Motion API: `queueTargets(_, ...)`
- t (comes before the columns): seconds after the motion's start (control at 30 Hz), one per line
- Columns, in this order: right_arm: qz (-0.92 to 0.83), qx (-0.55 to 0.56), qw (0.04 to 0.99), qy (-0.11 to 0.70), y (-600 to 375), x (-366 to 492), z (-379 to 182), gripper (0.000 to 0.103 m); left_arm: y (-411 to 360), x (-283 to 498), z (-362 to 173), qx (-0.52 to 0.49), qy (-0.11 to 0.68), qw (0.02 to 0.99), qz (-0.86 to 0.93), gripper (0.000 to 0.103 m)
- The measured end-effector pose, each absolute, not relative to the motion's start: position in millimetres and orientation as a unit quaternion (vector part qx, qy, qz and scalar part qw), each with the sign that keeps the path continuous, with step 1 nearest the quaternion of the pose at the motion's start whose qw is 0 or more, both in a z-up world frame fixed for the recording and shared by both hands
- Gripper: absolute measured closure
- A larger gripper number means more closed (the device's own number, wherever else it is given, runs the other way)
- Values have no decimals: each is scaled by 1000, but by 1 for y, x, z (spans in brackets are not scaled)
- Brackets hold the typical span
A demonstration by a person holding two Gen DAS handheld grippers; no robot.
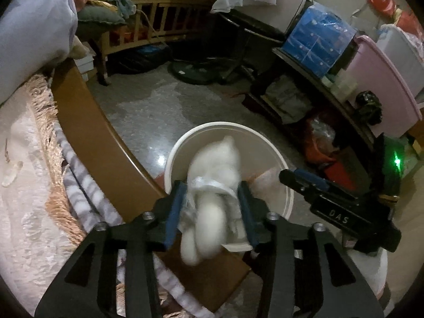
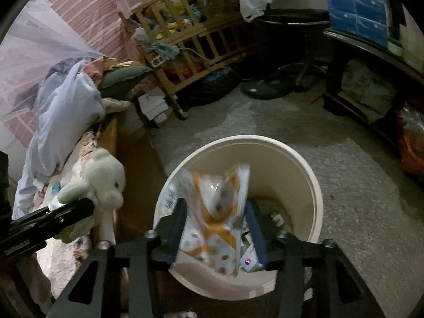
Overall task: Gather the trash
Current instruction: 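Open both tools to drop the snack bag and bear into the bucket, then move both tools back over the bed toward the green and blue packets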
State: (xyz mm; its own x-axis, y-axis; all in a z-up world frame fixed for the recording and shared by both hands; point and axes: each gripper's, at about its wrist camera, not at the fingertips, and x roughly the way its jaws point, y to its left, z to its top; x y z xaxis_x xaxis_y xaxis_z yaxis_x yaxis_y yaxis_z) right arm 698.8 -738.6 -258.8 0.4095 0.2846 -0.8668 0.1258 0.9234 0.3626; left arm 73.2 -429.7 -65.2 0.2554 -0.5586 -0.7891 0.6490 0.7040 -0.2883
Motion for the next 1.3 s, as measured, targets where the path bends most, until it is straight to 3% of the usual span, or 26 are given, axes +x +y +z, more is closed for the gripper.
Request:
queueTargets(0.73,124,159,811,549,-671,694,-242,55,-326,89,-54,72,456,842,-278,53)
queueTargets(1.07,213,129,800,546,-576,697,-222,52,-226,108,-55,44,458,864,-203,53)
queueTargets(1.17,246,124,789,550,-544,697,-223,45,-190,115,-59,31,465,868,-170,53)
queueTargets(1.3,280,118,773,557,-507,698,-227,45,-140,133,-66,6,471,874,-118,53)
